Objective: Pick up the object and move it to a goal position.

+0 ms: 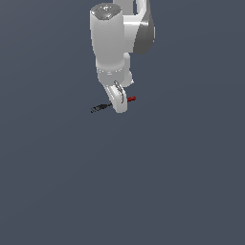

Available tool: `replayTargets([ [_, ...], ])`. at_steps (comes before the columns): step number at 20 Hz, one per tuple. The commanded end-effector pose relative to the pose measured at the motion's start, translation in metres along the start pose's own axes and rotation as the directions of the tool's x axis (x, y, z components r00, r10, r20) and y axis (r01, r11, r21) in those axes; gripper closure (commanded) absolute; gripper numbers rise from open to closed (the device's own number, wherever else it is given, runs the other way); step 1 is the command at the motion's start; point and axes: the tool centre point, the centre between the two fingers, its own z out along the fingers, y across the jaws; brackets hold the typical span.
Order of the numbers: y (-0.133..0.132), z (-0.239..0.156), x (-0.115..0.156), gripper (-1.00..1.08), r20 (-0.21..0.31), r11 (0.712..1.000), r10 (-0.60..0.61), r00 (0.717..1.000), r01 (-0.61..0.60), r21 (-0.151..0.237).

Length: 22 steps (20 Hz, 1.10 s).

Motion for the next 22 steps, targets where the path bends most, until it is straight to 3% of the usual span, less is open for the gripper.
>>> replayTargets([
  [1, 0.016, -0.024, 0.007, 1.08, -0.001, 1.0, 0.0, 1.0, 0.0, 0.0],
  [12, 0.073, -0.118, 0.037, 1.08, -0.003, 1.0, 0.0, 1.0, 0.0, -0.001],
  [22, 0.098, -0.162, 0.05, 1.08, -0.004, 1.0, -0.002, 1.0, 0.002, 0.0],
])
